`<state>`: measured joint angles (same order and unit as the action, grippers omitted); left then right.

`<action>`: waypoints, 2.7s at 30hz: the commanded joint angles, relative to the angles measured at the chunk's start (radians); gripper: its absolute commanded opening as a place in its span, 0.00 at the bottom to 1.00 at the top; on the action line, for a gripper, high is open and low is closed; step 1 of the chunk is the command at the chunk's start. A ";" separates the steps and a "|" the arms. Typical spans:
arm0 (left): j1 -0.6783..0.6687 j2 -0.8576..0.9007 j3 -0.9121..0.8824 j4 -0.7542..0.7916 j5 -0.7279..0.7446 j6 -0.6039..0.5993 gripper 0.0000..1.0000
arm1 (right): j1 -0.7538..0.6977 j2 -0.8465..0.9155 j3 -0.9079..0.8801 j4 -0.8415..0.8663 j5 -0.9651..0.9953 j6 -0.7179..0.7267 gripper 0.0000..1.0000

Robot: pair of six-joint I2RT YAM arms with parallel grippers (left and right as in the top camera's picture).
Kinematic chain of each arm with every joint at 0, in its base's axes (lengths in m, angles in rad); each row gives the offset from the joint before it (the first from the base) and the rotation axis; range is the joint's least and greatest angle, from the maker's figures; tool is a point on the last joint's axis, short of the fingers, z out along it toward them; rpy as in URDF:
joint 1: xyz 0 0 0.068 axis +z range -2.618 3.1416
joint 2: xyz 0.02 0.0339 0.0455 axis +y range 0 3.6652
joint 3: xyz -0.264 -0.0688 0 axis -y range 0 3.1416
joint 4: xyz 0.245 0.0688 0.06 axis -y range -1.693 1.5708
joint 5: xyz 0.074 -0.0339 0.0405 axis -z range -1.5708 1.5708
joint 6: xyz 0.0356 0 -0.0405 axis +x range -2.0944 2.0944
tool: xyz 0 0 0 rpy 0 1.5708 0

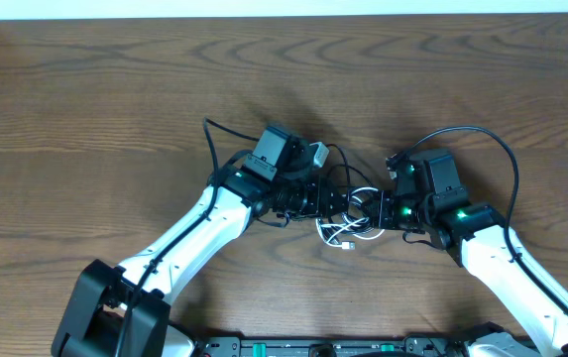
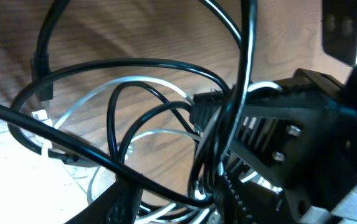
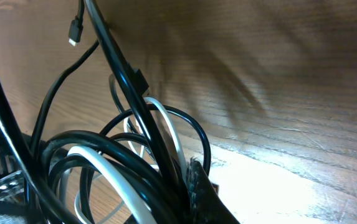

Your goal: Untangle cables

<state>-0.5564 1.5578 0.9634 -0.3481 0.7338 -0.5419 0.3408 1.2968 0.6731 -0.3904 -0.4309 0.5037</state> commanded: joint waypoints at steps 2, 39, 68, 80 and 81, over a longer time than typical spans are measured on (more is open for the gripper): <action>-0.029 -0.015 0.009 0.003 -0.073 0.010 0.37 | 0.002 -0.001 0.000 0.006 -0.047 -0.015 0.01; 0.114 -0.084 0.010 0.215 0.114 -0.100 0.07 | 0.000 -0.001 0.000 -0.198 0.221 -0.021 0.15; 0.193 -0.123 0.010 0.035 0.086 -0.020 0.07 | 0.002 -0.001 0.000 0.281 -0.343 0.059 0.43; 0.166 -0.123 0.010 0.046 0.101 -0.049 0.07 | 0.002 -0.001 0.000 0.252 -0.338 0.130 0.33; 0.166 -0.123 0.010 0.047 0.113 -0.055 0.07 | 0.002 -0.001 0.000 0.251 -0.322 0.130 0.32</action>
<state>-0.3882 1.4399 0.9550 -0.3069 0.8101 -0.5800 0.3416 1.2961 0.6720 -0.1371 -0.7628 0.6186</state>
